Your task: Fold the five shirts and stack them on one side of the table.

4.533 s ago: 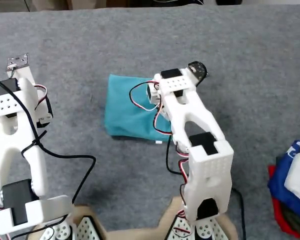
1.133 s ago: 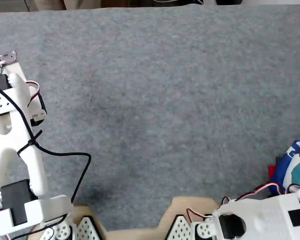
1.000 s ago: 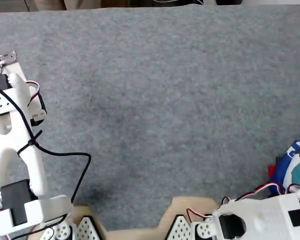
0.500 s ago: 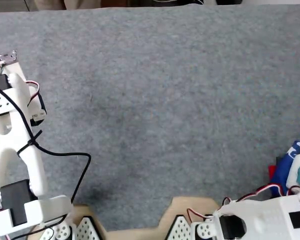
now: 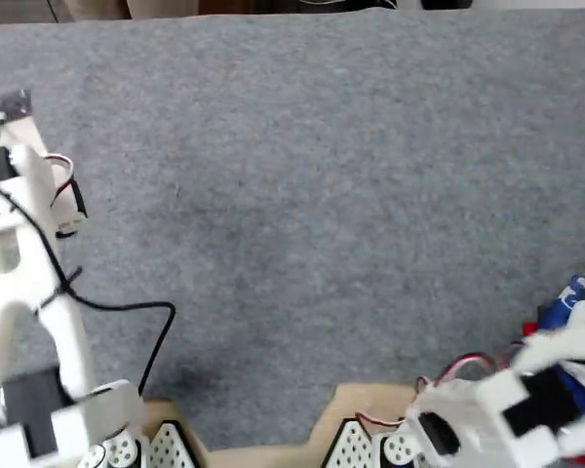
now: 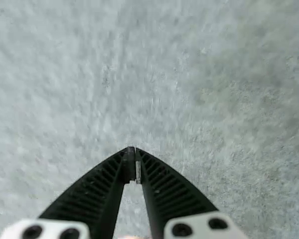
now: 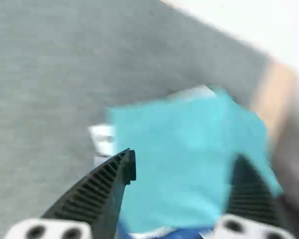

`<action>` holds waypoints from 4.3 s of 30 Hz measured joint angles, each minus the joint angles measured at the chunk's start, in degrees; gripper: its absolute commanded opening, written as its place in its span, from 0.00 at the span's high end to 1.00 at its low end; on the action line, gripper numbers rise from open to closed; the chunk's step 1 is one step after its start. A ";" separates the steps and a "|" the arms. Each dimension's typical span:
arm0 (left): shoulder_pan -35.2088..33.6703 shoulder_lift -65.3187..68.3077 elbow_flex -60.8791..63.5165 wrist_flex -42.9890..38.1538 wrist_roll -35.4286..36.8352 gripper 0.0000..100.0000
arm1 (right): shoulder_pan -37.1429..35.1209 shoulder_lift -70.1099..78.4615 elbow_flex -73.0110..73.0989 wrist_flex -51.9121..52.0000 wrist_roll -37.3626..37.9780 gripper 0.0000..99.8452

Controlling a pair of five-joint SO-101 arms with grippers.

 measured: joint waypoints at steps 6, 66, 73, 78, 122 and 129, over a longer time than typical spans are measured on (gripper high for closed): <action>0.00 -19.87 3.96 0.18 -4.92 0.98 | -29.27 -10.99 0.00 0.09 0.00 1.00; -0.09 -84.75 89.85 -19.52 -14.24 0.98 | -50.99 -101.01 138.81 -30.33 19.25 0.99; -0.09 -84.75 89.85 -19.52 -14.24 0.98 | -50.99 -101.01 138.81 -30.33 19.25 0.99; -0.09 -84.75 89.85 -19.52 -14.24 0.98 | -50.99 -101.01 138.81 -30.33 19.25 0.99; -0.09 -84.75 89.85 -19.52 -14.24 0.98 | -50.99 -101.01 138.81 -30.33 19.25 0.99; -0.09 -84.75 89.85 -19.52 -14.24 0.98 | -50.99 -101.01 138.81 -30.33 19.25 0.99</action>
